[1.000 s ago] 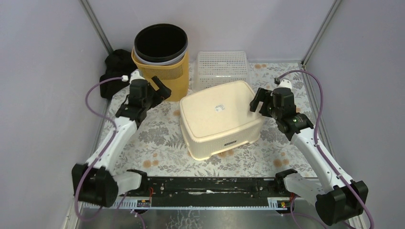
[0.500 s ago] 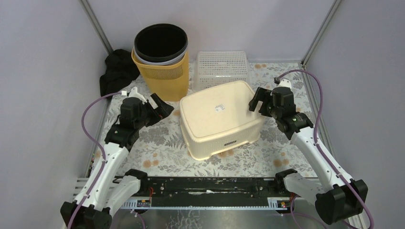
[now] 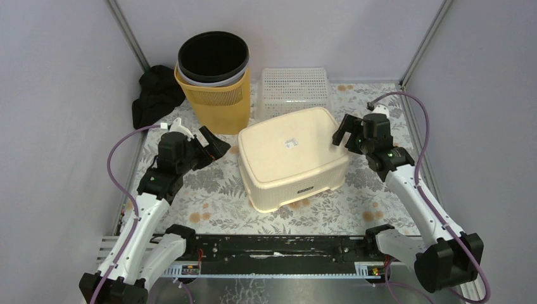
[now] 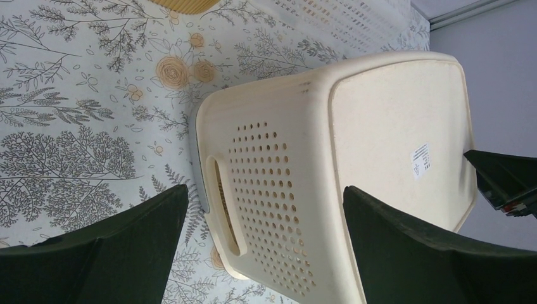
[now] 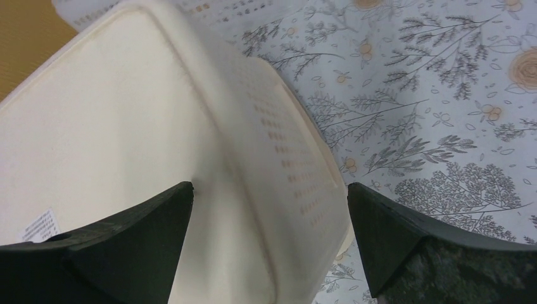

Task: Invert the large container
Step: Move the container to the center of the board, then adjust the container at the center of the board.

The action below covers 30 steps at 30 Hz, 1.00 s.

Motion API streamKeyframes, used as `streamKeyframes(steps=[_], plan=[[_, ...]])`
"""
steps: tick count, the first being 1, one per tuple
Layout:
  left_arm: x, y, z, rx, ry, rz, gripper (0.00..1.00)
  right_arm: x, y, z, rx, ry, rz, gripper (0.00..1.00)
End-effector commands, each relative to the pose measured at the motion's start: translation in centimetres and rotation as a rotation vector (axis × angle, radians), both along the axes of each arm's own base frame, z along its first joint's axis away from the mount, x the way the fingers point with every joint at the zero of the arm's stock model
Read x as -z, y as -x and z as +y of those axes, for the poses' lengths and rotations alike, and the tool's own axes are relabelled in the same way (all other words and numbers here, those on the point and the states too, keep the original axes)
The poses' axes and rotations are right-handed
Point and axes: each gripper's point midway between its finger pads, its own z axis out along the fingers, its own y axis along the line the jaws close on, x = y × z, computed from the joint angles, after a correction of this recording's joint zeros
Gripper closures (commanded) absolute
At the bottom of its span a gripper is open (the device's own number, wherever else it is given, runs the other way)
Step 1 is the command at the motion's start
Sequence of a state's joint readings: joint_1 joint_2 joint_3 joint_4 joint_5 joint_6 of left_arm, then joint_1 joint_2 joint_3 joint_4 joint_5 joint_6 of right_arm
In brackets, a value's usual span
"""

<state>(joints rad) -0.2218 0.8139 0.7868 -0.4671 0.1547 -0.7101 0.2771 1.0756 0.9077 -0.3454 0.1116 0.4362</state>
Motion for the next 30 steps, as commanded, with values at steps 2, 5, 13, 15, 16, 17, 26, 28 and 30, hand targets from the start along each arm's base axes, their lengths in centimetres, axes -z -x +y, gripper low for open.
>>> streamKeyframes(steps=[2, 5, 13, 15, 16, 17, 26, 28, 30], plan=[[-0.4, 0.1, -0.5, 0.017, 0.023, -0.004, 0.0, -3.6, -2.1, -2.0, 0.073, -0.106, -0.107, 0.01], [-0.8, -0.3, -0.8, 0.026, 0.038, -0.013, 0.0, -3.8, -2.9, -1.6, 0.056, -0.173, -0.104, 0.01], [-1.6, -1.5, -2.6, 0.067, 0.091, -0.015, 0.0, -3.6, -4.8, -0.9, 0.012, -0.247, -0.111, 0.01], [-1.6, -1.5, -3.5, 0.085, 0.104, -0.008, 0.0, -3.3, -4.9, -0.3, -0.021, -0.275, -0.097, 0.01], [-1.6, -1.4, -3.8, 0.092, 0.11, -0.009, 0.0, -3.2, -4.9, 0.0, -0.038, -0.289, -0.095, 0.01], [-1.6, -1.4, -4.1, 0.096, 0.115, -0.008, 0.0, -3.1, -4.8, 0.5, -0.06, -0.306, -0.097, 0.01], [-1.4, -1.2, -6.3, 0.117, 0.122, -0.001, 0.0, -2.8, -2.0, 4.3, -0.261, -0.466, -0.08, 0.01], [-1.2, -1.4, -6.6, 0.119, 0.118, 0.002, 0.0, -2.3, -1.2, 4.8, -0.282, -0.498, -0.053, 0.0], [-0.9, -1.6, -6.8, 0.116, 0.111, 0.008, 0.0, -1.9, -0.3, 5.2, -0.292, -0.528, -0.031, 0.01]])
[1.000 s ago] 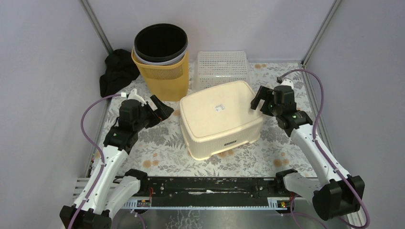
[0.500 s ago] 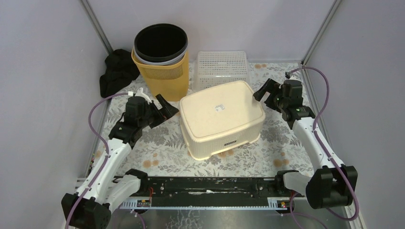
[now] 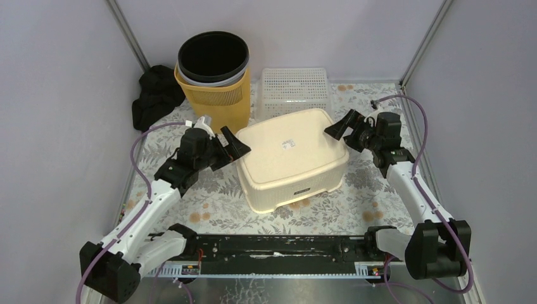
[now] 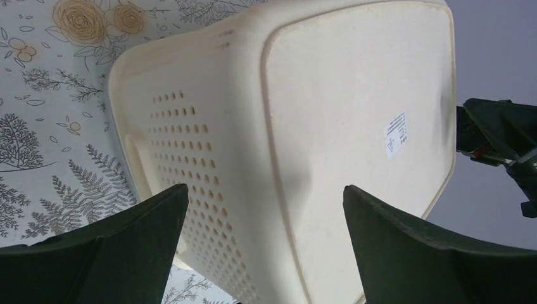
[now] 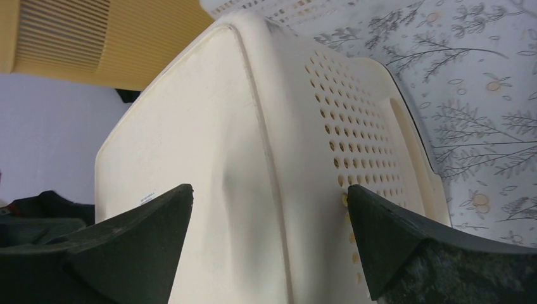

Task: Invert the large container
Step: Adjust the container at the center of the board.

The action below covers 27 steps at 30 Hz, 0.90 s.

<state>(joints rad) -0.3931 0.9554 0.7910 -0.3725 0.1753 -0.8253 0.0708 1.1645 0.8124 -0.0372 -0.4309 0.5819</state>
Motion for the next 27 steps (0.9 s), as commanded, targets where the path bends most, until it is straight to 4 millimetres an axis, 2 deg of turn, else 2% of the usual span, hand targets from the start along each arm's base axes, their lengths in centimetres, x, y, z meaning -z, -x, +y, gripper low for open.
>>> streamKeyframes(steps=[1, 11, 15, 19, 23, 27], plan=[[-2.2, -1.7, -0.8, -0.023, 0.026, -0.077, 0.0, -1.4, 2.4, 2.4, -0.118, -0.128, -0.012, 0.02], [-0.3, -4.1, -0.1, -0.059, -0.096, -0.05, 0.0, -0.5, 6.7, 4.2, -0.196, -0.219, 0.038, 0.04], [-0.7, -5.2, 1.0, -0.097, -0.151, -0.057, 0.0, 0.5, 8.5, 5.8, -0.255, -0.221, 0.076, 0.04], [-2.0, -5.7, 2.5, -0.128, -0.167, -0.07, 0.0, 1.6, 9.9, 7.8, -0.332, -0.208, 0.119, 0.04], [-3.4, -5.3, 3.5, -0.142, -0.174, -0.089, 0.0, 1.6, 9.9, 7.6, -0.33, -0.169, 0.113, 0.01], [-4.1, -4.9, 3.7, -0.138, -0.178, -0.097, 0.0, 1.2, 9.1, 6.7, -0.288, -0.097, 0.108, 0.01]])
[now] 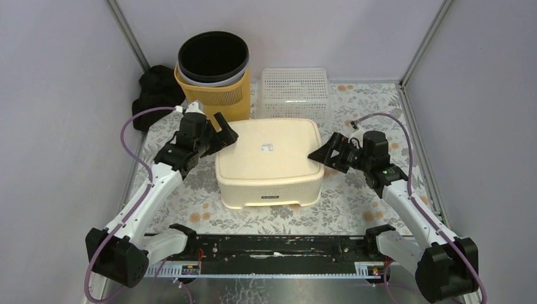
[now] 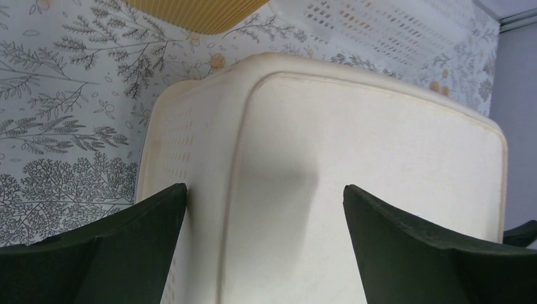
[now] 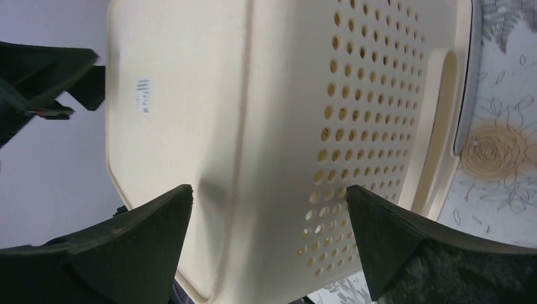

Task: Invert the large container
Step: Adjust the container at the center of the board.

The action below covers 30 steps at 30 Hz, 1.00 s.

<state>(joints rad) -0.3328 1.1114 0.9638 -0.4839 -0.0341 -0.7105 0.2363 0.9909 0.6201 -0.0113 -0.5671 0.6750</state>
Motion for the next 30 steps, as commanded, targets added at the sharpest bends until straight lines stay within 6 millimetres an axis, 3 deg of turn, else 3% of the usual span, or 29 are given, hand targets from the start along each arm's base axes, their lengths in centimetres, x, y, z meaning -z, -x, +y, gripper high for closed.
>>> streamKeyframes(steps=[1, 6, 14, 20, 30], plan=[[-4.2, -0.1, -0.8, 0.047, 0.038, -0.1, 0.0, -0.5, 0.8, 0.3, -0.04, 0.047, 0.038, 0.01], [-4.1, -0.2, -0.3, 0.04, 0.022, -0.089, 0.0, -1.5, -0.4, -0.3, -0.005, 0.024, 0.02, 0.01], [-4.6, -1.7, 0.0, 0.048, 0.053, -0.08, 0.0, -4.1, -4.3, -2.1, 0.092, 0.022, -0.028, 0.01], [-5.1, -2.2, 0.3, 0.061, 0.09, -0.072, 0.0, -5.8, -6.1, -1.4, 0.049, -0.061, -0.035, 0.01], [-3.9, -1.8, 0.6, 0.093, 0.18, -0.057, 0.0, -6.1, -8.1, -1.9, 0.027, -0.113, -0.034, 0.01]])
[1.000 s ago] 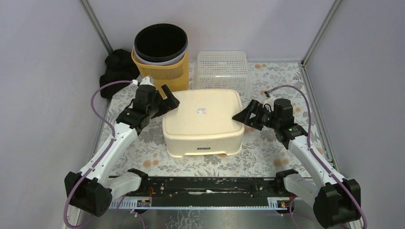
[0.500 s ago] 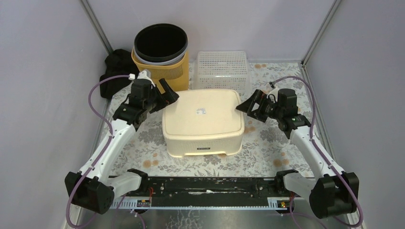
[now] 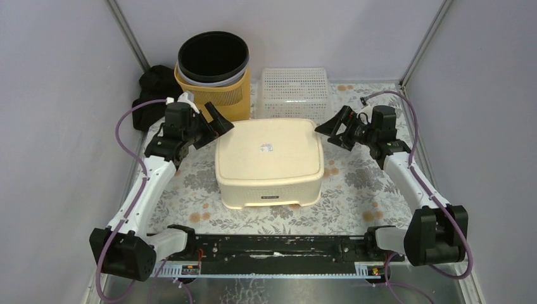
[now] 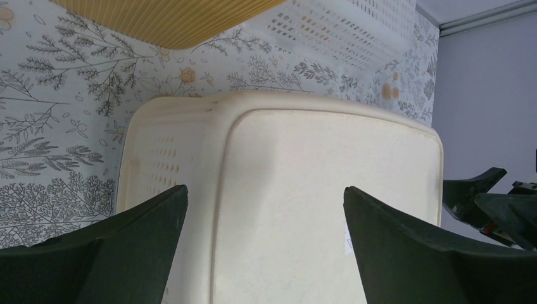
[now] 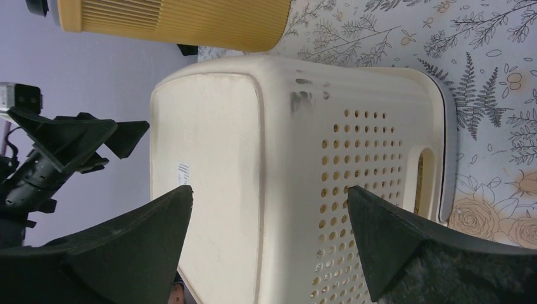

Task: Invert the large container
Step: Adjust the container at the center of the board.

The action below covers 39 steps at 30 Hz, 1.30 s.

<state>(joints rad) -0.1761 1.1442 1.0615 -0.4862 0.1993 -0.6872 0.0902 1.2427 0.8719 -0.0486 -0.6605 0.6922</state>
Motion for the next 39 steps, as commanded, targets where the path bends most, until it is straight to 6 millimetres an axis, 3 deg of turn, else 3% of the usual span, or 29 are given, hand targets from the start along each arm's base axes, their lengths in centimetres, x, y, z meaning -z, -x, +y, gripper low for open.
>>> streamKeyframes(steps=[1, 8, 19, 27, 34, 39], plan=[[0.0, -0.3, -0.5, 0.045, 0.063, -0.025, 0.0, -3.0, -1.7, 0.5, -0.041, -0.069, -0.09, 0.01], [0.4, -1.2, -0.7, 0.056, 0.11, -0.036, 0.0, -3.2, -3.3, 1.3, -0.085, -0.162, -0.073, 0.01], [0.4, -1.4, -0.8, 0.065, 0.159, -0.044, 0.0, -2.4, -2.8, 1.8, -0.121, -0.19, -0.05, 0.01], [-0.3, -1.5, -2.6, 0.143, 0.261, -0.071, 0.0, -2.9, -2.3, 2.6, -0.191, -0.251, -0.022, 0.01], [-3.6, -1.0, -3.7, 0.198, 0.289, -0.143, 0.0, -5.9, -1.2, 4.5, -0.275, -0.277, -0.069, 0.01], [-7.9, -0.2, -4.6, 0.247, 0.313, -0.229, 0.0, -9.6, 0.0, 6.4, -0.336, -0.284, -0.136, 0.01]])
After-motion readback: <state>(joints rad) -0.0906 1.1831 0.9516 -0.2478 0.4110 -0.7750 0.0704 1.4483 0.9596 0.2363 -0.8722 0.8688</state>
